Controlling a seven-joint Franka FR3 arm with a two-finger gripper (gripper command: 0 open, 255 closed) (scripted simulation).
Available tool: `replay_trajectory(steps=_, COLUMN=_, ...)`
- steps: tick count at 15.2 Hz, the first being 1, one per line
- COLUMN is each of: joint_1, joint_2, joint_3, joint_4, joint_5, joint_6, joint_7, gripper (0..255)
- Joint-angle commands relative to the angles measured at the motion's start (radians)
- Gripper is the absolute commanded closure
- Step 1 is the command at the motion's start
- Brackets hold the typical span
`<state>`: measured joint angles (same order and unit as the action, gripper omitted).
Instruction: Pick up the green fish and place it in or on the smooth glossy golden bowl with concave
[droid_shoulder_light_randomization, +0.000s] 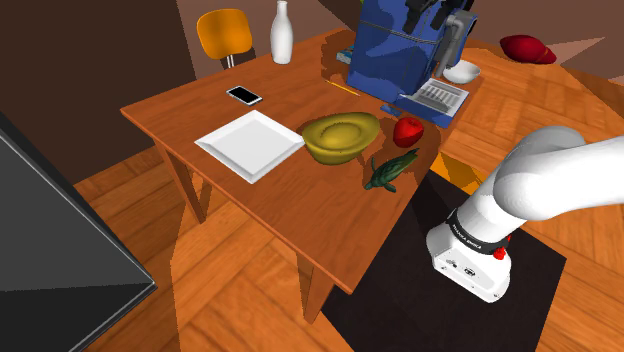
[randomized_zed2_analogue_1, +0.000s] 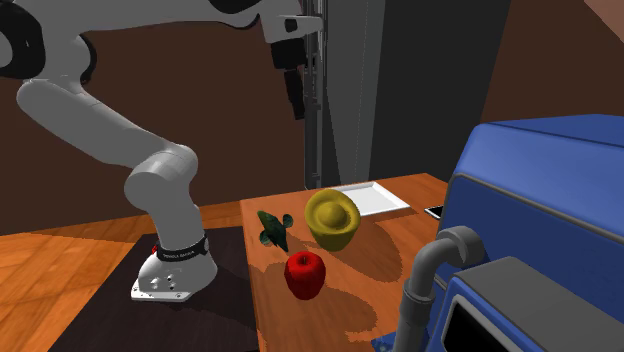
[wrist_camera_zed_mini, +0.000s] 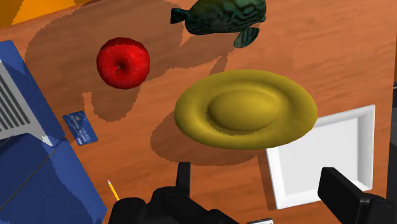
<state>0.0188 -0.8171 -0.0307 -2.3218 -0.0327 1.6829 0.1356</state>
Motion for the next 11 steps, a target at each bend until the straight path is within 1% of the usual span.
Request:
replay_trajectory(steps=1, joint_1=0.0, joint_2=0.0, joint_3=0.0, joint_4=0.0, joint_5=0.0, joint_6=0.0, joint_7=0.0, gripper=0)
replay_trajectory(steps=6, joint_1=-0.035, joint_2=-0.1, joint_3=0.131, joint_4=-0.207, joint_5=-0.002, joint_6=0.113, joint_7=0.199, gripper=0)
replay_trajectory(steps=11, joint_1=-0.056, joint_2=-0.15, joint_3=0.284, joint_4=-0.371, joint_5=0.02, joint_6=0.217, joint_7=0.41, gripper=0)
